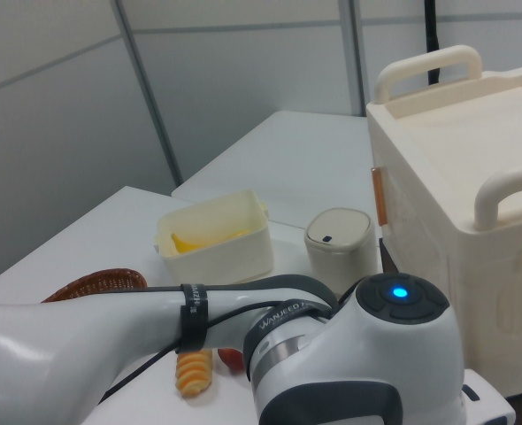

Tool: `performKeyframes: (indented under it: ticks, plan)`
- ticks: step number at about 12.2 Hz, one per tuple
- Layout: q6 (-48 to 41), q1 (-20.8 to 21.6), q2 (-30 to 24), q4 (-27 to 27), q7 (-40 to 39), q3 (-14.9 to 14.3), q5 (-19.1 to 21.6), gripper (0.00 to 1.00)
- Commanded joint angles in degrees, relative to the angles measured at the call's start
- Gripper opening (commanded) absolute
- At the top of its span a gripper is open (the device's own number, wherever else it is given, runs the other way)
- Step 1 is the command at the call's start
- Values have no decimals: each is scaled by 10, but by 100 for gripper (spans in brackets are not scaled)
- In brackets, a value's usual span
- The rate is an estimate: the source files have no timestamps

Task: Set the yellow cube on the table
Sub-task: 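Lower the gripper onto the yellow cube atop the purple cube and close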

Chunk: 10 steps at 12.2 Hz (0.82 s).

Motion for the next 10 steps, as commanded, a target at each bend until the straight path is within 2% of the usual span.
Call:
performKeyframes:
  ticks: [1, 4, 8, 10]
  plan:
    - [8, 2, 4, -10, -19, 1, 7, 100]
    - [18, 2, 6, -11, -19, 1, 7, 100]
    - [20, 1, 11, -10, -20, 1, 7, 53]
    - [16, 1, 1, -10, -21, 1, 7, 52]
